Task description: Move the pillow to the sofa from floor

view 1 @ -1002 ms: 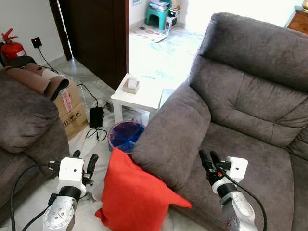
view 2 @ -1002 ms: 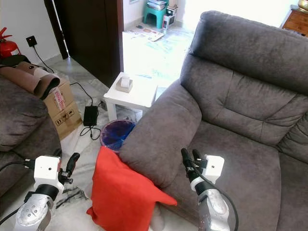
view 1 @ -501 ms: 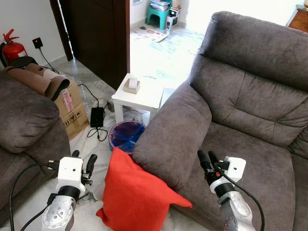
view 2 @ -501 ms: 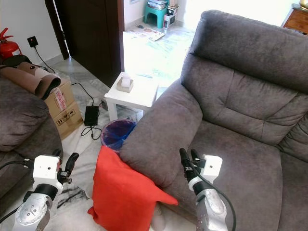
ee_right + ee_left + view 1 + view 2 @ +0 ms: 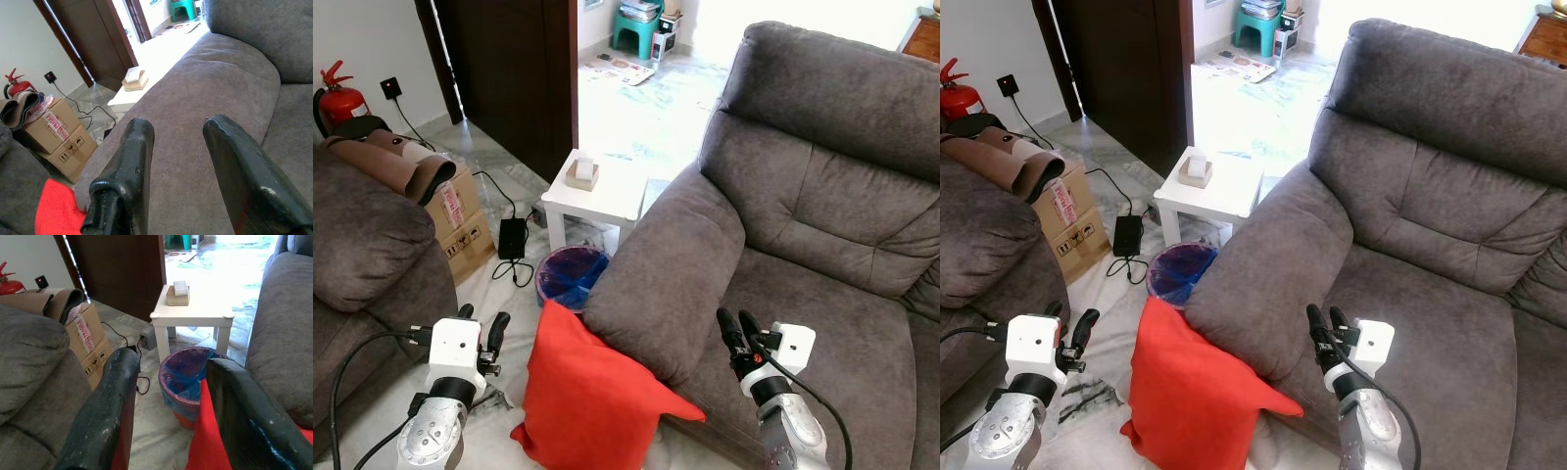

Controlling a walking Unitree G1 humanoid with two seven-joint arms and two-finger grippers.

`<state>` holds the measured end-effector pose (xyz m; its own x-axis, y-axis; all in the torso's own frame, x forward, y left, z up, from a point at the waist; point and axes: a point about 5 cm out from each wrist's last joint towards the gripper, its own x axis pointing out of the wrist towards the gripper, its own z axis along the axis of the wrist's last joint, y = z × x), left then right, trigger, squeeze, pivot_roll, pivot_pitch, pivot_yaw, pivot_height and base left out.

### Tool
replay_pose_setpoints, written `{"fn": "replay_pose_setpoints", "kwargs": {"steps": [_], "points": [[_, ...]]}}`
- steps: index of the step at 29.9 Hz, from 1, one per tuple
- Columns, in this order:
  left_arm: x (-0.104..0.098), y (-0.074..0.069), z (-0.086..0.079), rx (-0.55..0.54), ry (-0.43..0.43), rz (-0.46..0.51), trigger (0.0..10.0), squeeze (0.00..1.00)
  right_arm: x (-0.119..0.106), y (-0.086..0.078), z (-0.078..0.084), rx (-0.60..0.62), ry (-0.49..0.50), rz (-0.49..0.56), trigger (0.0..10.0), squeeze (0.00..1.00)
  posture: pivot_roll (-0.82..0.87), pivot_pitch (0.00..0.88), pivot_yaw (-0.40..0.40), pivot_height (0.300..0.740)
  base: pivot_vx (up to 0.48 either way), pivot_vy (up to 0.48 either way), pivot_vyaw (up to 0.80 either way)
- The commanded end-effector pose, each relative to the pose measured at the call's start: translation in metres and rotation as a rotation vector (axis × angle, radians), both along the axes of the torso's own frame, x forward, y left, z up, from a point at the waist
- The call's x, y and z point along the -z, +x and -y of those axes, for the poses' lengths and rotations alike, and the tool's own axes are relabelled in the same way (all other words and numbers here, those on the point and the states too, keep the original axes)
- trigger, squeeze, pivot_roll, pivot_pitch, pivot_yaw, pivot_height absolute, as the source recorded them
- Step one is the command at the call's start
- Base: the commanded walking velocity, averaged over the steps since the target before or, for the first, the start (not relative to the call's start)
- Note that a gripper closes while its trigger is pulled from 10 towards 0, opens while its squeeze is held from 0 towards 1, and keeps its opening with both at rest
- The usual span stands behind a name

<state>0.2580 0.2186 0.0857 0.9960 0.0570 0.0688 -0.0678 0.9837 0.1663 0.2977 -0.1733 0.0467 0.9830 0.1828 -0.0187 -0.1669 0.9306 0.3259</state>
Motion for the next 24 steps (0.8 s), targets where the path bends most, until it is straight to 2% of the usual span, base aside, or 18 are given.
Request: {"fn": "replay_pose_setpoints", "kwargs": {"steps": [1, 10, 15, 24], "points": [[0.001, -0.001, 0.0, -0.009, 0.001, -0.009, 10.0, 0.0, 0.0, -0.002, 0.001, 0.008, -0.002, 0.003, 10.0, 0.0, 0.14, 0.117, -0.056, 0.74, 0.0, 0.0, 0.0], [0.001, 0.001, 0.006, -0.01, 0.001, -0.005, 10.0, 0.0, 0.003, -0.003, 0.002, 0.005, -0.03, -0.018, 10.0, 0.0, 0.13, 0.113, -0.052, 0.74, 0.0, 0.0, 0.0], [0.01, -0.007, 0.011, -0.015, -0.011, -0.029, 10.0, 0.0, 0.003, -0.004, 0.006, 0.03, -0.027, -0.02, 10.0, 0.0, 0.12, 0.086, -0.034, 0.74, 0.0, 0.0, 0.0], [0.008, -0.002, 0.01, 0.009, 0.007, -0.028, 10.0, 0.0, 0.003, -0.002, -0.003, 0.003, -0.026, -0.021, 10.0, 0.0, 0.11, 0.064, -0.021, 0.71, 0.0, 0.0, 0.0]]}}
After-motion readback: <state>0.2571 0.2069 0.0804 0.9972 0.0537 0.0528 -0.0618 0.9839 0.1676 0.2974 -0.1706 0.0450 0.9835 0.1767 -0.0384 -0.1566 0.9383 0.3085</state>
